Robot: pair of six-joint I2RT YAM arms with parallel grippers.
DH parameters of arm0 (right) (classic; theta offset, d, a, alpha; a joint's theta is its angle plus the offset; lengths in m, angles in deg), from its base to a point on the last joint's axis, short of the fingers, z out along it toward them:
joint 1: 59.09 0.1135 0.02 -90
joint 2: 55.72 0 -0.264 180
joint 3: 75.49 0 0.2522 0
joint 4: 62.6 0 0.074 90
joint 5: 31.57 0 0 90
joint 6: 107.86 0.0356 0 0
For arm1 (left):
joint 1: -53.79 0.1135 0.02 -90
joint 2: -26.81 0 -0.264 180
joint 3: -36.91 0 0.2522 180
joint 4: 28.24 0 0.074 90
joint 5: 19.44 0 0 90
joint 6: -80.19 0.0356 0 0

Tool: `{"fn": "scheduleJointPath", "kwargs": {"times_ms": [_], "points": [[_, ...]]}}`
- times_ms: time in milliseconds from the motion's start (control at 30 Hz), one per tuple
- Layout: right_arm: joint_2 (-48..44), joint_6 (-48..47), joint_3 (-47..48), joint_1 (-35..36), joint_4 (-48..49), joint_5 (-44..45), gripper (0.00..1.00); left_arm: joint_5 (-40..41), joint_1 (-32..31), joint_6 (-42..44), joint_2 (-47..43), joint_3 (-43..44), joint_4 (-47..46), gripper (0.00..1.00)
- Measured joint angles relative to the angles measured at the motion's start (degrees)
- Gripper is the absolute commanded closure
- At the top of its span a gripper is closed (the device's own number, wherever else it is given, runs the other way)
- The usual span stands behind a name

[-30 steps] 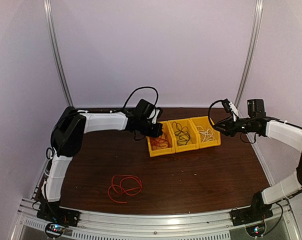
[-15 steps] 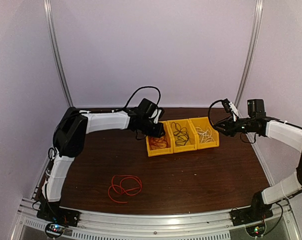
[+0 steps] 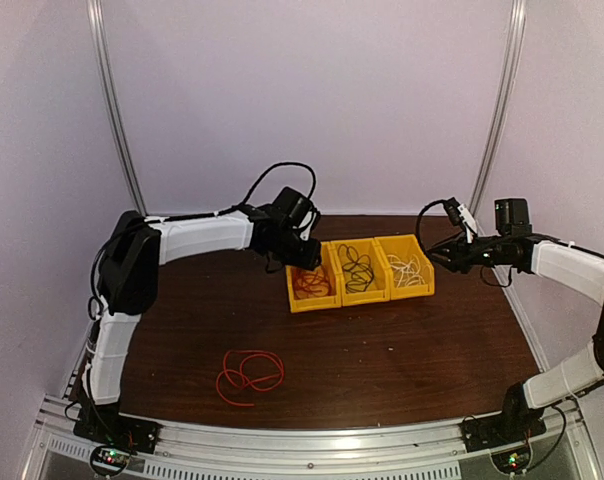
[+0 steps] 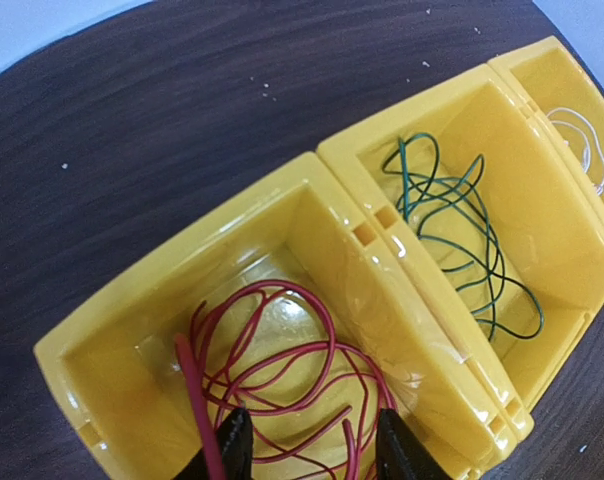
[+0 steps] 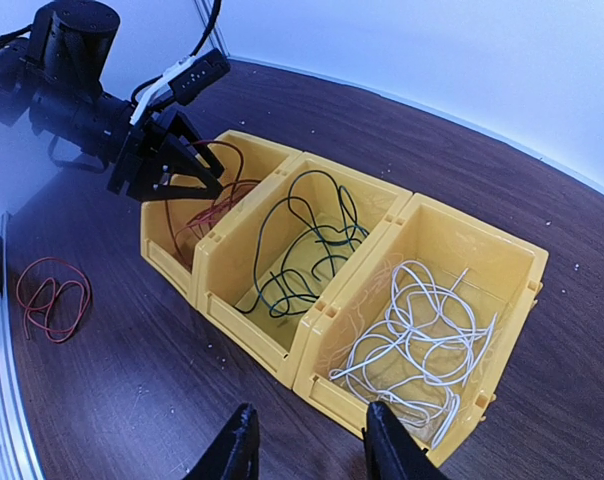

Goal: Untangle the cables
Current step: Place the untangled cable in the bin.

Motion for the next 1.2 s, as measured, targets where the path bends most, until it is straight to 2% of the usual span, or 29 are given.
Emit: {"fn": "scheduleJointPath", "kwargs": {"times_ms": [367,700,900,967,1200], "points": [[0.0,0.0,0.0,0.0,0.0,0.0,0.63,6.4,0.0,5.2,-2.4,7.4,10.8,0.55],[1.9,-1.8,3.1,1.3,-2.7,0.8,0.63,10.5,0.0,7.6,-7.8,1.6,16.1,0.51],[7.3,-8.7,12.3,10.9,-9.9,5.8,0.65,11.6,0.5,8.2,-18.5,-8.8,14.4,0.51],[9.7,-10.9,15.6,16.7,-12.2,7.6,0.65,11.3,1.7,8.1,-23.6,-13.9,13.0,0.51],[21.1,-18.4,27.3,34.5,-20.3,14.1,0.67,7.0,11.5,6.5,-37.3,-33.2,5.3,0.51]]}}
